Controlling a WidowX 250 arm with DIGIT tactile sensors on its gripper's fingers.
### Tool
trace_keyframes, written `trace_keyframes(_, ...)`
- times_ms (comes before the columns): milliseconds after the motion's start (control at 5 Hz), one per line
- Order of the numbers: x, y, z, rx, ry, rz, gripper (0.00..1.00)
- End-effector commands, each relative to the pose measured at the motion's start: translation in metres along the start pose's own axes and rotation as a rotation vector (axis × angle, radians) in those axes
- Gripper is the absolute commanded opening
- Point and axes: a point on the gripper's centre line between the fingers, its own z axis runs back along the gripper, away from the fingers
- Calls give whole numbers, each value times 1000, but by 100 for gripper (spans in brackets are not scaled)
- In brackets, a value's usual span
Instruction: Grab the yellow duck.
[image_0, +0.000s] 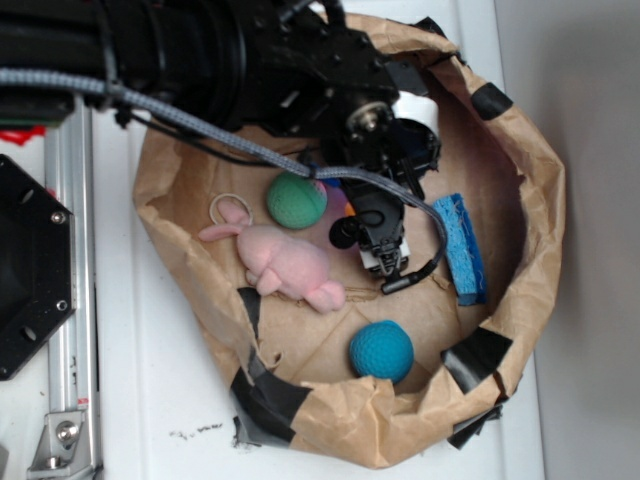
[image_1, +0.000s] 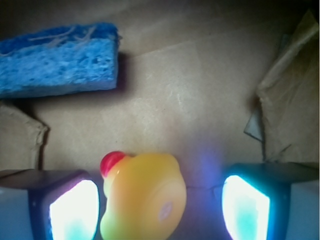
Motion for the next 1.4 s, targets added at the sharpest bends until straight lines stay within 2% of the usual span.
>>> trace_keyframes(0,9,-5,14,-5,-49,-11,0)
trace_keyframes(200,14,-12,35,-36,-85,-3,0)
trace_keyframes(400,27,-34,81,-132,-134,-4,0)
trace_keyframes(600,34,-50,129,-110,-143,1,0)
trace_keyframes(800,30,-57,148,-57,-154,-40,0)
trace_keyframes(1000,15,-63,144,6,-155,-79,0)
trace_keyframes(1200,9,-62,144,26,-123,-50,0)
